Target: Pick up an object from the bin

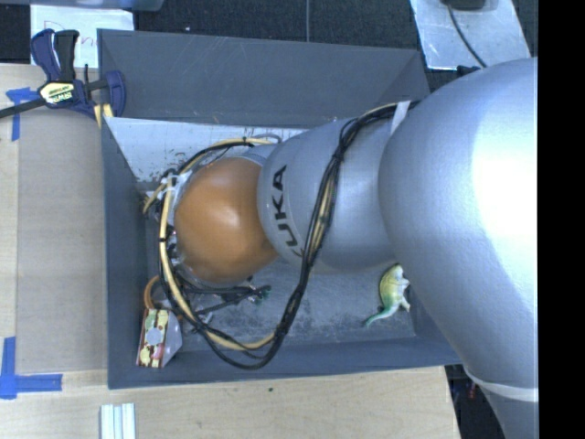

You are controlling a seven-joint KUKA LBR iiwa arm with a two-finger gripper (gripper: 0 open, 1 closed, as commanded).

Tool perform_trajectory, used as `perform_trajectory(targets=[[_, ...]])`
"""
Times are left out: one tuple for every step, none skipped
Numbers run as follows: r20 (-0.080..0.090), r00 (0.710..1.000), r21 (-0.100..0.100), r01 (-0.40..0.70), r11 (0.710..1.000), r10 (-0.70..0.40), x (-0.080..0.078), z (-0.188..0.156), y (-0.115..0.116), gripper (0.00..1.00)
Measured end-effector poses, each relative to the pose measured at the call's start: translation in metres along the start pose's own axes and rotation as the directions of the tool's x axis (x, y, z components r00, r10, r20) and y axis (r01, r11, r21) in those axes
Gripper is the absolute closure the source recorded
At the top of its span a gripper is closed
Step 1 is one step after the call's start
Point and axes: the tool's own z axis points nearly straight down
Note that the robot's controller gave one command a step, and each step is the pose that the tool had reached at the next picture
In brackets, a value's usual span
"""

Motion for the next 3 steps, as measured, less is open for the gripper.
perform_trajectory(targets=[[-0.003,1.0,-0.002,-0.001,1.0,0.001,0.001,-0.015,0.0,1.0],[-0.001,1.0,-0.001,-0.003,1.0,0.003,0.0,-0.043,0.0,1.0],[0.002,1.0,0.0,-0.005,1.0,0.005,-0.001,-0.061,-0.001,1.0]])
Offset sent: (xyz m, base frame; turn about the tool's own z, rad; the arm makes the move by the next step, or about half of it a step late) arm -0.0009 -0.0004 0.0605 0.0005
